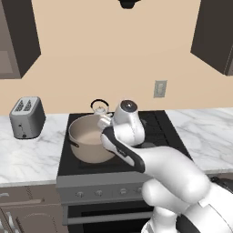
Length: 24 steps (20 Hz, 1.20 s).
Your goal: Pick the kettle from the cabinet and place it on a stove burner. Then pick the pot from the counter and place it on another stove burner. Finally, turn both burners on.
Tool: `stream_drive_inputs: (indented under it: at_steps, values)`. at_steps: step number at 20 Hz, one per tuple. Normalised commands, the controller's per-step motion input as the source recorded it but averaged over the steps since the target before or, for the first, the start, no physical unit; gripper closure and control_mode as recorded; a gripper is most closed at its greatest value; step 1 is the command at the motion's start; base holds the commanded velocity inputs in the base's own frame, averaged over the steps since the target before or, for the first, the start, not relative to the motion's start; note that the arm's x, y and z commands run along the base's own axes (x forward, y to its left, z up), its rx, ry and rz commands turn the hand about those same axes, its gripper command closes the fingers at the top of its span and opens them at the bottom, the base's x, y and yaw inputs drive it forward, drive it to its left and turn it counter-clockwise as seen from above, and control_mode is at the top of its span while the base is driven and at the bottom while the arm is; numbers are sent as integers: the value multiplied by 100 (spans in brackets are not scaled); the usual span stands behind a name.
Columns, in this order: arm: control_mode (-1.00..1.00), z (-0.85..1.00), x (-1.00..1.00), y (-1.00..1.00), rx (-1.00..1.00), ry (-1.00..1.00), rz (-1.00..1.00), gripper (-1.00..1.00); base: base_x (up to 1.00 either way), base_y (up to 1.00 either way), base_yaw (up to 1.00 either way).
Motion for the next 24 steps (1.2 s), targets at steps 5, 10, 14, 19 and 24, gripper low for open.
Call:
stream_drive_inputs:
  at_steps: [5,10,14,19,24]
  values:
    - [-100,22,-22,4,-5,-13,0,-100,0,0,0]
    - [-100,18,-27,11,-6,-13,0,-100,0,0,0]
    - [-100,10,-25,16,-7,-12,0,-100,0,0,0]
    - [-100,4,-25,18,-6,-9,0,-100,0,0,0]
    - [-100,0,-28,19,-5,-8,0,-100,0,0,0]
